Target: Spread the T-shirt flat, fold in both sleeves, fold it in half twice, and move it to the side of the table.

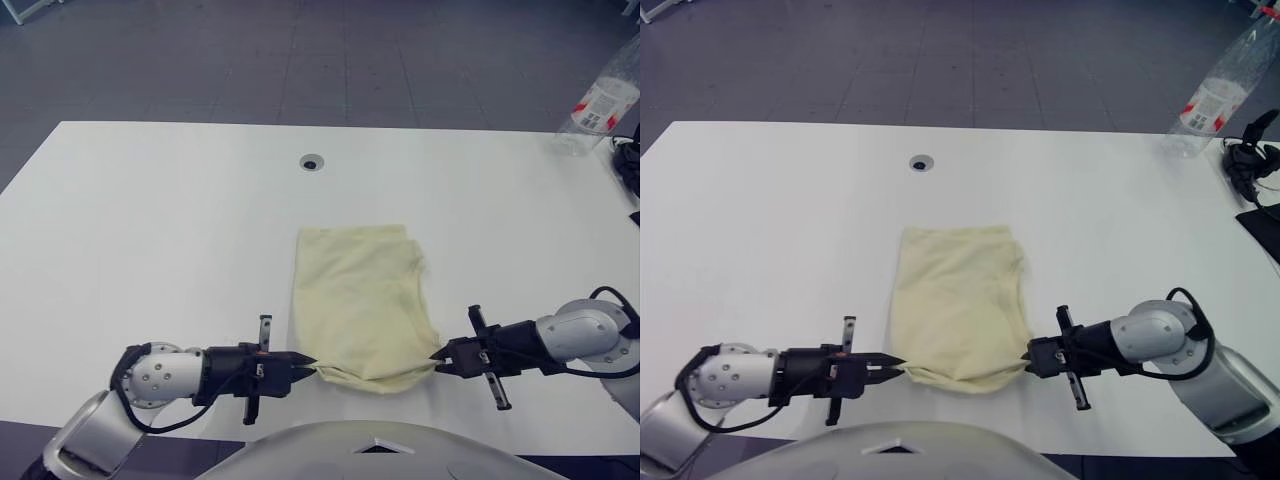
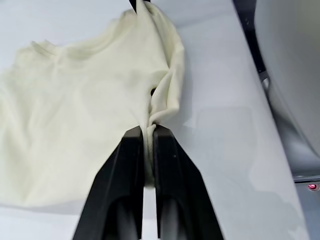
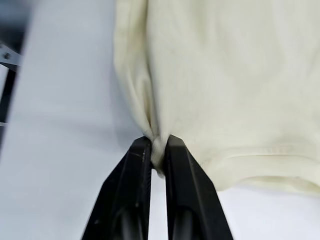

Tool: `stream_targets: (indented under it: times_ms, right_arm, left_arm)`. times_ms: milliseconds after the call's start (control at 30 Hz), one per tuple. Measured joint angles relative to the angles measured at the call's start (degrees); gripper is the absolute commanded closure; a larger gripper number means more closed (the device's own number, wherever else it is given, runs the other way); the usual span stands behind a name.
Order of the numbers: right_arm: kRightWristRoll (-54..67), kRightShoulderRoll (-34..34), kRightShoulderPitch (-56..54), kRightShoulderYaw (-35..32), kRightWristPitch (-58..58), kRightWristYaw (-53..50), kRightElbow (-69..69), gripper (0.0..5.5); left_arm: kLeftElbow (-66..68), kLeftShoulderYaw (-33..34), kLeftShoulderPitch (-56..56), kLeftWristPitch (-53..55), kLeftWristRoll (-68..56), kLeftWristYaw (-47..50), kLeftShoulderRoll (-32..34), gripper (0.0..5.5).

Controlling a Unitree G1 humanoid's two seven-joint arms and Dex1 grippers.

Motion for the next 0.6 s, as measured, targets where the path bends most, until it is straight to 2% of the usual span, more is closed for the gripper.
stream_targets:
  times_ms: [133,333,467,600]
  right_arm:
    - [8.2,-3.4,4.2,-8.1,0.1,6.7,-3.3,5.3]
    - [14.0,-4.3,12.3,-18.9,0.5,14.1,-6.3,5.3]
    - [14.7,-4.6,8.9,-17.8,1.6,13.6,-4.1,5.3]
    - [11.5,-4.7,-0.9,-10.6,2.2,10.9,1.2,5.31]
  left_arm:
    - [-3.6,7.4,6.3,1.0,-6.2,-2.4,2.9,5.4]
    - [-9.5,15.6,16.7,1.7,-12.2,-6.3,4.7,5.4]
    - [-10.2,18.7,17.4,3.4,-16.9,-6.3,4.1,5.4]
    - [-4.1,15.2,2.9,7.3,-22.4,-3.2,1.1,5.4]
